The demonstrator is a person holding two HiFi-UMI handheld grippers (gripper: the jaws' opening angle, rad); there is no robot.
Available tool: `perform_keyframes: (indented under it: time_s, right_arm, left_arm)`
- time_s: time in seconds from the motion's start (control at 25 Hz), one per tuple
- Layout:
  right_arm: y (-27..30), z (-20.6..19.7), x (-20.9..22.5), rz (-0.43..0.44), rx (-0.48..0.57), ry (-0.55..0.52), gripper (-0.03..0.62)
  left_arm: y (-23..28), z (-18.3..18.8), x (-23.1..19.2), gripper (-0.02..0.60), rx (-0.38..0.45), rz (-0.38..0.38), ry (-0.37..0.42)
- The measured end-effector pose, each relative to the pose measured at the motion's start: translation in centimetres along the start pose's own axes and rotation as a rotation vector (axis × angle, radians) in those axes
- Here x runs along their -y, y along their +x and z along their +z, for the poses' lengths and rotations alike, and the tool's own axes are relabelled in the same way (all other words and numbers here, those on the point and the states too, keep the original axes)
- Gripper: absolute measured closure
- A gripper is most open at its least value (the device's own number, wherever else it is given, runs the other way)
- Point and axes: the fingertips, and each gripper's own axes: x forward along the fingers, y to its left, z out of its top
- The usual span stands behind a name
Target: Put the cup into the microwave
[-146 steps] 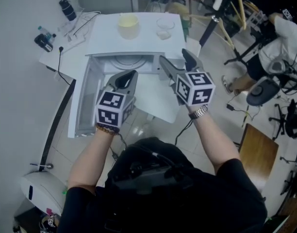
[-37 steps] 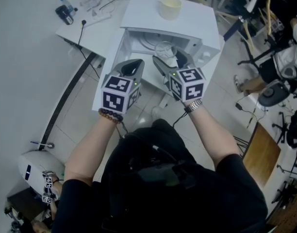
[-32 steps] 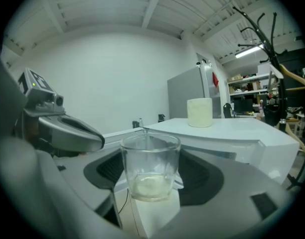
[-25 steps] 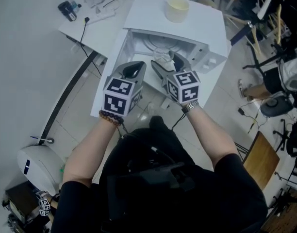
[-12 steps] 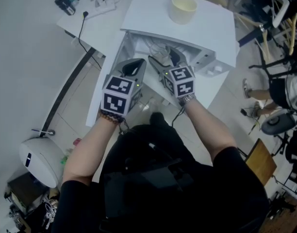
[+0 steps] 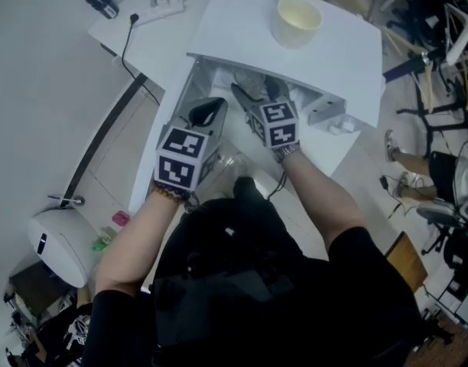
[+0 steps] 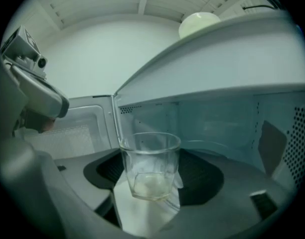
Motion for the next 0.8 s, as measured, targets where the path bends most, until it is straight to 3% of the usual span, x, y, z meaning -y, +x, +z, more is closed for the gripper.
perform_keyframes:
  time_s: [0.8]
  right_arm:
    - [6.4,-0.7,3.0,-0.039,0.000,0.018,0.227]
  left_arm:
    - [2.7,-0.2,-1.0,0.581,-0.037,0.006,-0.045]
